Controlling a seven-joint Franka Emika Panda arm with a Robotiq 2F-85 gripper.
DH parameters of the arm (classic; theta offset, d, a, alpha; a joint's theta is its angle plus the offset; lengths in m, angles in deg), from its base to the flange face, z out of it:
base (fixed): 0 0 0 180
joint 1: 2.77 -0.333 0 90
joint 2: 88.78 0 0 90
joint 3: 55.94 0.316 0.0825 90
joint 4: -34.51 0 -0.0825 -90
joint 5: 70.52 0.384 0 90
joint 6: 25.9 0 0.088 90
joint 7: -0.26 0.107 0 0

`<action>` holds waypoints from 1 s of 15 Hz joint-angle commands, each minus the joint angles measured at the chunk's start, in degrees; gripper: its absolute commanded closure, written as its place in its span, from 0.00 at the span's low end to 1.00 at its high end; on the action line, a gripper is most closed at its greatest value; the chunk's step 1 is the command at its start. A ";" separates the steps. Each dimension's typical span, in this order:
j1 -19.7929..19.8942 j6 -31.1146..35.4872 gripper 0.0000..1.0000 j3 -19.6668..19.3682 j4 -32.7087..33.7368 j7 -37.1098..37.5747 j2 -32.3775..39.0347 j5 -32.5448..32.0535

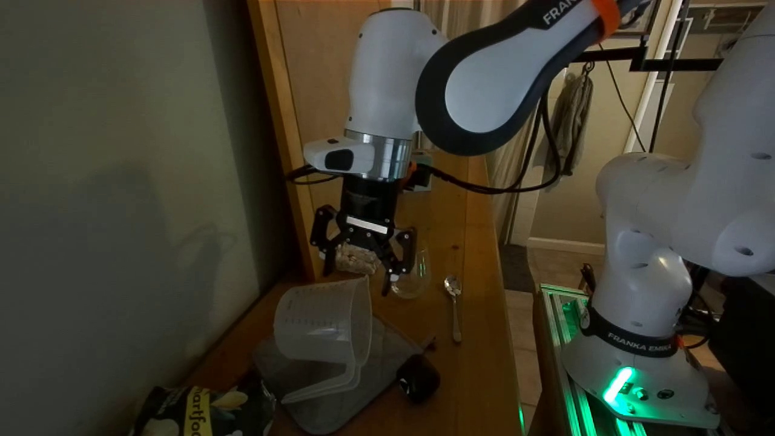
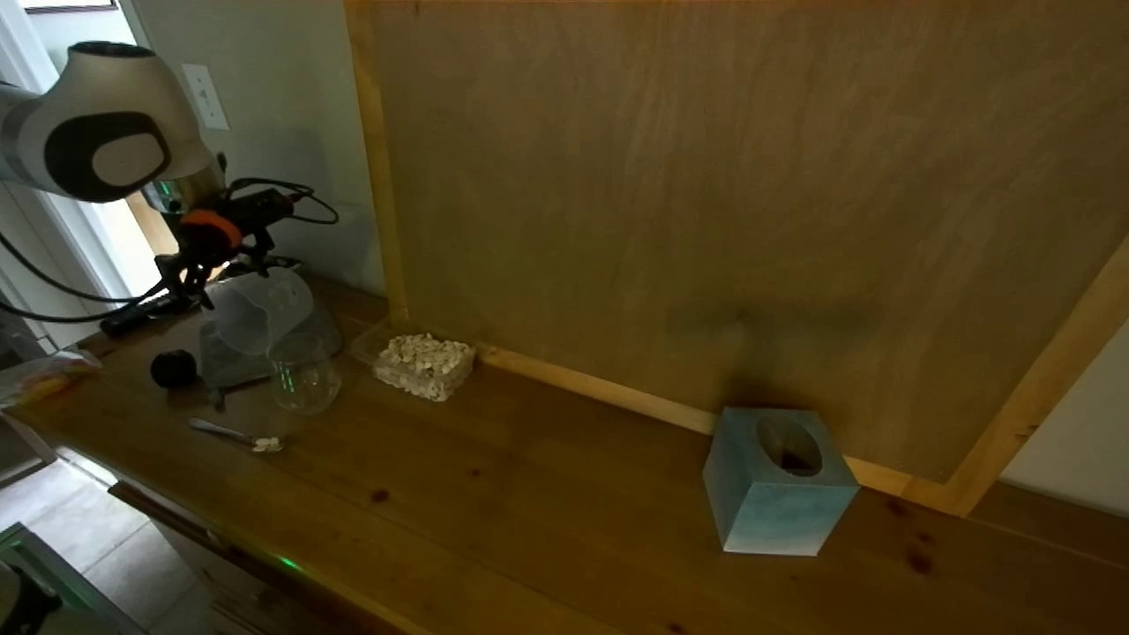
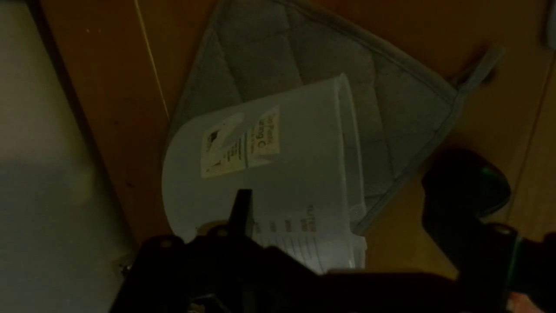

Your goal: Place the jug upright.

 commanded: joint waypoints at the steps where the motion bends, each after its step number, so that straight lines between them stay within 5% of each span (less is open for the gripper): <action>1: -1.06 2.21 0.26 -1.25 -1.28 -4.40 -0.53 4.25; 11: -0.43 2.83 0.95 -1.55 -0.89 -5.61 -0.58 6.04; 12: -0.47 3.17 0.97 -1.68 -0.82 -5.72 -0.77 5.97; 13: -0.51 3.63 0.78 -1.76 -0.78 -5.63 -0.93 5.82; 14: -0.51 4.16 0.98 -1.85 -0.84 -5.36 -1.13 5.73; 15: -0.60 4.49 0.97 -1.94 -0.99 -5.44 -1.18 5.77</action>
